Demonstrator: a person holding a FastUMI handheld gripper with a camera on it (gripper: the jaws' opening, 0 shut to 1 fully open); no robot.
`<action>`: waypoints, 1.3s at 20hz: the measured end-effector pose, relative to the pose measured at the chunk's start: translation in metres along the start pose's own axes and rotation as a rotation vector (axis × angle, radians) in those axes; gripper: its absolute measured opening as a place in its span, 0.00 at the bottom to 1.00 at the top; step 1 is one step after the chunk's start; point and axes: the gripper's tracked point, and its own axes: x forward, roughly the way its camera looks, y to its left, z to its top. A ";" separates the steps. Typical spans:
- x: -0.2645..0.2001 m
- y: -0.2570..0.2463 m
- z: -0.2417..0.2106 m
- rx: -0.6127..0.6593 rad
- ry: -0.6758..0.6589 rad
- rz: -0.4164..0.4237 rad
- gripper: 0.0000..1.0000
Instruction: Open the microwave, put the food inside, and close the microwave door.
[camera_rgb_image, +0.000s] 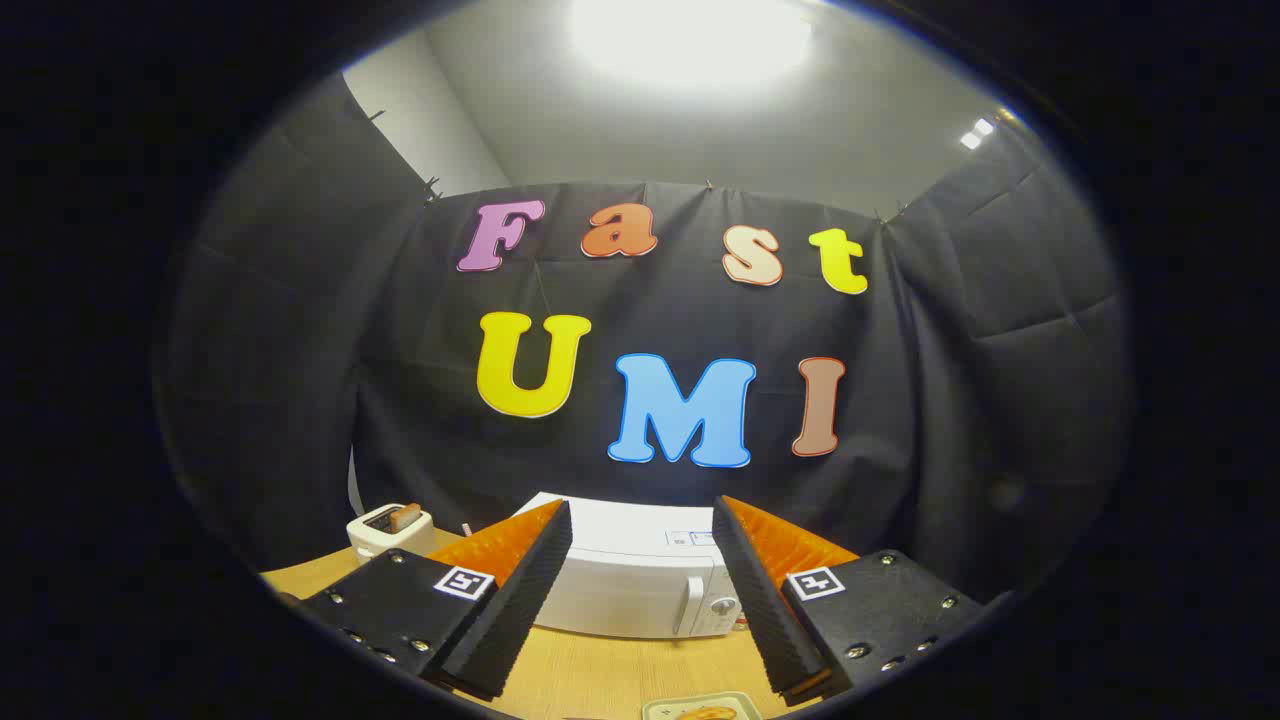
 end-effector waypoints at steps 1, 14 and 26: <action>0.001 0.001 -0.003 -0.001 0.001 0.002 0.91; 0.014 0.004 -0.022 -0.007 0.022 0.001 0.91; 0.061 -0.015 -0.082 -0.005 0.034 -0.031 0.91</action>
